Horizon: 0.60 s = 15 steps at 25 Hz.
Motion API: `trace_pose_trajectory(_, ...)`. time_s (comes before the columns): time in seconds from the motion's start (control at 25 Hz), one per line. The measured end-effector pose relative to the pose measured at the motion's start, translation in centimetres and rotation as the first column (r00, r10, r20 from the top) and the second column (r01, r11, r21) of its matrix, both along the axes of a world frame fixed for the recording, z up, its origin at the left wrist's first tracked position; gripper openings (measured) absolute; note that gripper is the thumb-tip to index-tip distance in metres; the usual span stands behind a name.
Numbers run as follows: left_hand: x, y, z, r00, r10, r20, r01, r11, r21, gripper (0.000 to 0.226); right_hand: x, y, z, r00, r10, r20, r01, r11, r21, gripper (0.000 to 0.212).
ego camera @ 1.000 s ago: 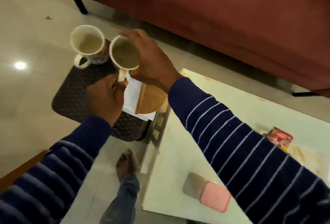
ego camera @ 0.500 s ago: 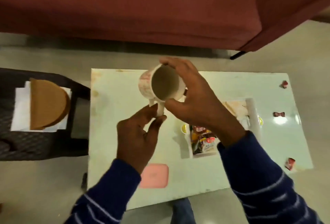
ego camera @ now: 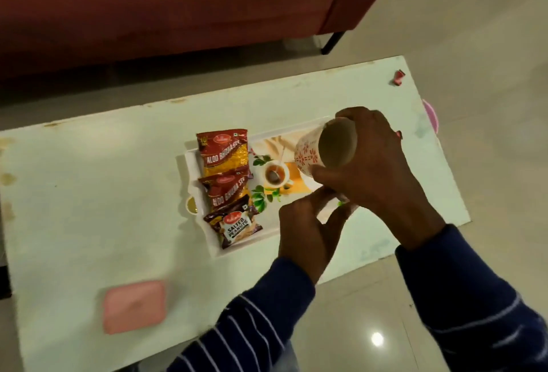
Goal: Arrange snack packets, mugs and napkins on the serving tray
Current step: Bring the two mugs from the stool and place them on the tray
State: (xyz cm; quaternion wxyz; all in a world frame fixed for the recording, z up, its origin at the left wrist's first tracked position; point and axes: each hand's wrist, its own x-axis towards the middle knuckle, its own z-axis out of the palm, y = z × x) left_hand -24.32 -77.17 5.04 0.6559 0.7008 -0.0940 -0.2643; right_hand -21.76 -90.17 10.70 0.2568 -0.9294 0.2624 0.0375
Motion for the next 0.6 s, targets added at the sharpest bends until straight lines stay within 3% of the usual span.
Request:
trace_pose_trajectory(0.08, 1.5, -1.8, -2.3, 0.986, 0.008, 0.169, -0.038, 0.984, 0.174, 0.023, -0.1, -3.8, -1.1, 0.985, 0.153, -0.083, -0.154, 0.988, -0.004, 0.089)
trace_pose_trajectory(0.16, 4.2, -3.1, -4.5, 0.974, 0.023, 0.227, -0.084, 0.960, 0.266, 0.045, 0.4, -6.9, -2.3, 0.941, 0.306, -0.146, -0.302, 0.952, 0.048, 0.090)
trace_pose_trajectory(0.28, 8.2, -5.6, -6.8, 0.954, -0.246, 0.173, 0.192, 0.941, 0.278, 0.093, 1.5, -10.1, -4.9, 0.860, 0.501, -0.102, -0.485, 0.863, 0.144, 0.090)
trace_pose_trajectory(0.36, 9.4, -7.2, -8.4, 0.930, -0.323, 0.176, 0.260, 0.917, 0.303, 0.095, 2.4, -11.1, -7.0, 0.827, 0.560, -0.048, -0.540, 0.816, 0.207, 0.087)
trace_pose_trajectory(0.6, 10.2, -9.0, -12.2, 0.952, -0.199, 0.234, 0.085, 0.903, 0.421, 0.092, 5.0, -12.6, -13.4, 0.750, 0.660, -0.045, -0.636, 0.738, 0.223, 0.091)
